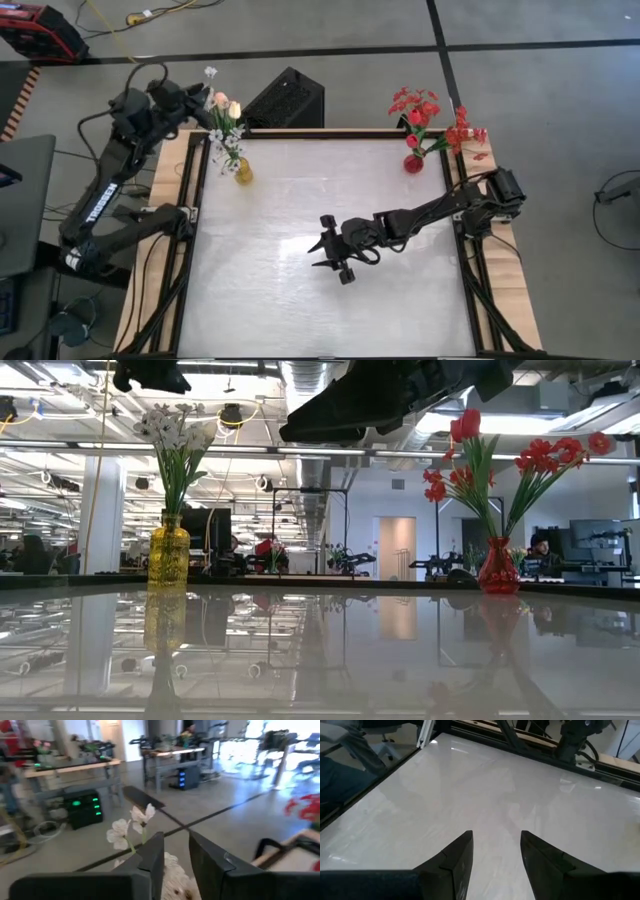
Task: Sort flowers into vase by color
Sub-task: Put the white flowers in the yellow vase, then return to Home Position
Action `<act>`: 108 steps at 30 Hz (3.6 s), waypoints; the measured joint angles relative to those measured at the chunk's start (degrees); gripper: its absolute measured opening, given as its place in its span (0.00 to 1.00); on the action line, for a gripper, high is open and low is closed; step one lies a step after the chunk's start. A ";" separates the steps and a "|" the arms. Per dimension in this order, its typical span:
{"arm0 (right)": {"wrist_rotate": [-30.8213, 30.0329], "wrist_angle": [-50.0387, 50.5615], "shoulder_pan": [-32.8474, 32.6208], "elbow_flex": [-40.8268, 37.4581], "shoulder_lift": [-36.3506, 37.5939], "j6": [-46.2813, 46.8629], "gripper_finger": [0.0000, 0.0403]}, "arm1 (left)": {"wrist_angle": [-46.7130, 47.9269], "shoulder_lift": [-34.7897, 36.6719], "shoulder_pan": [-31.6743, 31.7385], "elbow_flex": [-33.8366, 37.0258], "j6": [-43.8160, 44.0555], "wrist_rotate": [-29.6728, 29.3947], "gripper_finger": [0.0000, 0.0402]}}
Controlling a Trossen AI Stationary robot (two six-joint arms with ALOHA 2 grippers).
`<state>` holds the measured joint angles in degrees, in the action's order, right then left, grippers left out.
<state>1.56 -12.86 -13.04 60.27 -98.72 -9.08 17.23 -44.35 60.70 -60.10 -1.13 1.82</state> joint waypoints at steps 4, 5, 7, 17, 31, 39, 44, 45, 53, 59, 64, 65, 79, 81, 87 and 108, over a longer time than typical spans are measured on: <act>0.01 -0.04 -0.04 0.00 0.00 0.02 0.47 | -2.54 -3.24 -3.34 0.00 -2.91 -9.28 0.12; 0.02 -0.02 -0.04 0.00 0.00 0.02 0.47 | -3.06 -4.14 -3.96 0.00 -3.34 -11.73 0.10; 0.02 0.03 -0.05 0.00 0.00 0.03 0.47 | -3.54 -6.00 -4.88 0.03 -4.44 -16.07 0.05; 0.04 1.46 -0.06 0.00 0.00 0.03 0.47 | 3.86 -9.12 -6.38 0.02 -5.29 -20.33 0.00; 0.07 0.97 -0.06 0.00 0.00 0.11 0.47 | 11.78 -8.14 -6.40 0.04 -2.50 -2.85 0.00; 0.09 0.83 -0.06 0.00 0.00 0.17 0.47 | 6.13 -3.05 -6.36 -2.54 -3.24 -10.59 0.00; 0.09 0.85 -0.06 0.00 0.00 0.02 0.47 | 5.02 -6.06 -6.34 -4.76 -2.29 -15.97 0.00; 0.09 0.83 -0.06 0.00 0.00 0.04 0.47 | 5.12 -7.14 -6.38 -5.15 -1.85 -17.75 0.00; 0.14 1.12 -0.06 0.00 0.00 0.04 0.47 | 4.84 -16.19 -6.38 -8.66 -1.53 -30.28 0.00; 0.15 2.36 -0.06 0.00 0.00 0.02 0.47 | 5.89 -20.17 -6.25 -11.40 -4.28 -34.31 0.00; 0.15 2.62 -0.06 0.00 0.00 0.02 0.47 | 11.12 -21.84 -6.12 -12.06 -4.03 -33.12 0.00; 0.15 2.60 -0.06 0.00 0.00 0.02 0.47 | 12.25 -22.07 -6.10 -12.07 -3.95 -32.35 0.00; 0.15 1.95 -0.06 0.00 0.00 0.04 0.47 | 22.54 -22.39 -6.35 -12.00 -1.28 -21.67 0.00; 0.15 1.99 -0.06 0.00 0.00 0.04 0.47 | 23.67 -22.37 -6.57 -12.00 -1.18 -19.89 0.00; 0.15 1.99 -0.06 0.00 0.00 0.07 0.47 | 26.65 -22.37 -7.81 -12.00 -1.23 -16.80 0.00; 0.13 1.73 -0.06 0.00 0.00 0.63 0.47 | 27.66 -18.15 -10.07 -11.91 -4.04 -14.15 0.00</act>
<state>1.69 -11.14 -13.10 60.27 -98.72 -8.45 44.90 -62.50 50.63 -72.01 -5.17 -12.33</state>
